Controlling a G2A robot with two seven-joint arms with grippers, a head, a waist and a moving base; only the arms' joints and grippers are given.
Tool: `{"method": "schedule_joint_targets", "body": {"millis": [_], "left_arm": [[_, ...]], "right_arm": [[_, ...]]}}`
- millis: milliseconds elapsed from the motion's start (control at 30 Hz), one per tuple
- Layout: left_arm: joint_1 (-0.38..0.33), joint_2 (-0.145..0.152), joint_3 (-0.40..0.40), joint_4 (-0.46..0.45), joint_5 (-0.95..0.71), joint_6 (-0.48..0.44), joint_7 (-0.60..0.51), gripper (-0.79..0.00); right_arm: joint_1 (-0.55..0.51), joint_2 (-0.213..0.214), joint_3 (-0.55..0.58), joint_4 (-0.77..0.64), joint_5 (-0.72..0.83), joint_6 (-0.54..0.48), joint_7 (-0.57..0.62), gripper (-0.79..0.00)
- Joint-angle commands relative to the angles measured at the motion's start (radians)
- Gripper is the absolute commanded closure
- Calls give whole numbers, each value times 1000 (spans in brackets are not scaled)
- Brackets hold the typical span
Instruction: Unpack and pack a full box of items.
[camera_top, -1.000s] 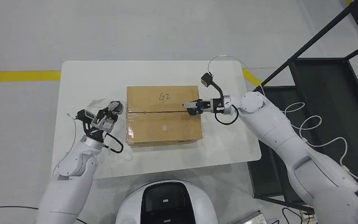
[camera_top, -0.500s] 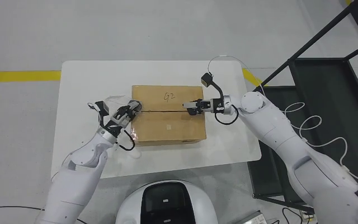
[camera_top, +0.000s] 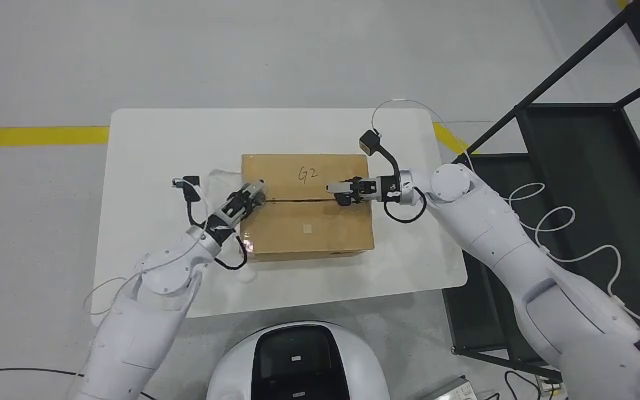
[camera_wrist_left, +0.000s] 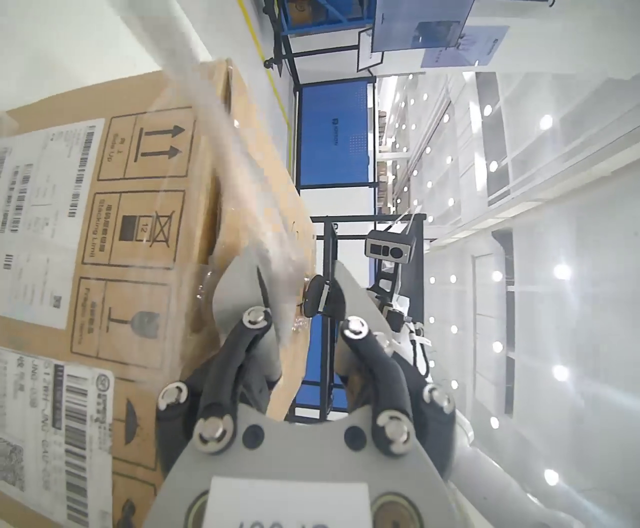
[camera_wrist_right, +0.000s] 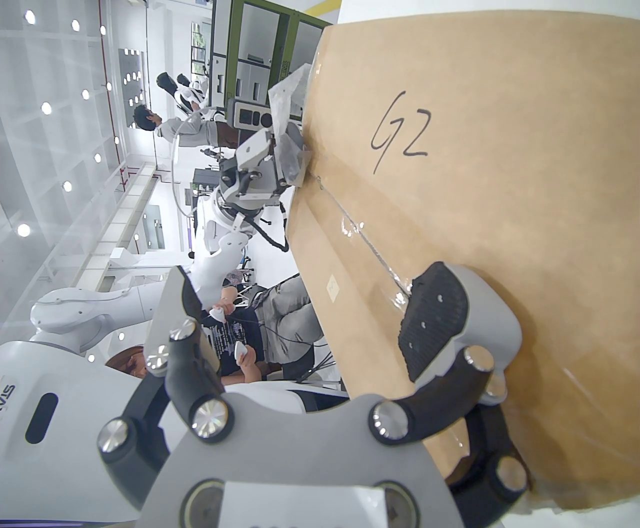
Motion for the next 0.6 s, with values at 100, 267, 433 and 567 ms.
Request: {"method": "schedule_joint_targets", "body": {"millis": [100,267,433,567], "left_arm": [[3,-3,14,-24,39,3,7,-785],[3,-8,30,-41,42,-20,5,-785],[4,-14,38,-51,33,-56,20,-785],[-12,-21,54,-42,25,-60,16,-785]], "right_arm": [[0,0,0,0,0,0,0,-785],[0,0,0,0,0,0,0,-785],[0,0,0,0,0,0,0,-785],[0,0,0,0,0,0,0,-785]]}}
